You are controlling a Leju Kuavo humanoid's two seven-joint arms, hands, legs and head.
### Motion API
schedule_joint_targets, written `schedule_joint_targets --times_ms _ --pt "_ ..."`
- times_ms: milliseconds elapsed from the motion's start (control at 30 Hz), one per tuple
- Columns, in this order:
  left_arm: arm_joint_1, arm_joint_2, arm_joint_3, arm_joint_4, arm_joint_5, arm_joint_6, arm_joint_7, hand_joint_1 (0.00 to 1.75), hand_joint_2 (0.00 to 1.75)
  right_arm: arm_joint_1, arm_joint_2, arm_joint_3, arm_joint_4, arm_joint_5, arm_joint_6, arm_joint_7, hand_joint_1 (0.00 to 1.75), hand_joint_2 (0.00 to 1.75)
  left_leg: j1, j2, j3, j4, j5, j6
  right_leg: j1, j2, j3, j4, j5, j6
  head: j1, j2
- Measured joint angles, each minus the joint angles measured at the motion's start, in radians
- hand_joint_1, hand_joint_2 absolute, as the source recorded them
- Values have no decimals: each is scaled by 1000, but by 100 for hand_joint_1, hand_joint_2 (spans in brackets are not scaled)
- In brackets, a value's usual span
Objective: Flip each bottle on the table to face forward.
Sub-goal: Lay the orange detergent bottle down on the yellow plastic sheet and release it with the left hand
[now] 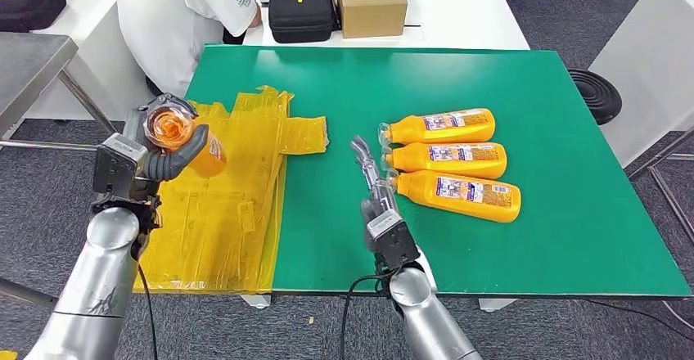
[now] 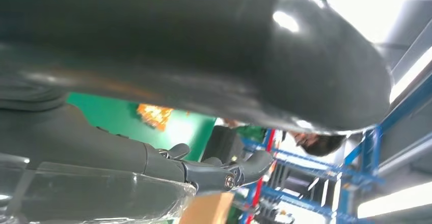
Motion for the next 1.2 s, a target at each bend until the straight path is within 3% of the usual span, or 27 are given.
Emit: schedule_joint_targets --times_ms 233,467,667,767,900,1200 --pt "-39 63 -83 77 -82 -53 32 175 175 7 -7 -32 0 -32 -16 -2 0 0 0 0 0 0 0 0 0 0 0 0 0 0 0 0" --pt "-41 83 -148 140 -121 -41 35 175 175 8 -8 -41 1 -43 -20 -2 0 0 0 0 -1 0 0 0 0 0 -1 0 0 0 0 0" --pt "-46 104 -233 212 -258 -65 48 175 175 19 -10 -54 1 -82 -26 -8 0 0 0 0 0 0 0 0 0 0 0 0 0 0 0 0" --pt "-62 108 -297 269 -348 -14 41 175 175 28 -12 -60 0 -93 -22 -9 0 0 0 0 2 0 0 0 0 0 1 0 0 0 0 0" --pt "-75 109 -389 330 -530 101 98 175 175 31 -13 -65 0 -90 -10 -6 0 0 0 1 2 0 0 -1 0 1 1 0 2 -2 0 0" --pt "-87 114 -520 408 -705 137 146 175 175 36 -13 -80 1 -91 18 -4 0 0 0 1 1 0 1 -1 0 1 1 0 3 -2 0 0"
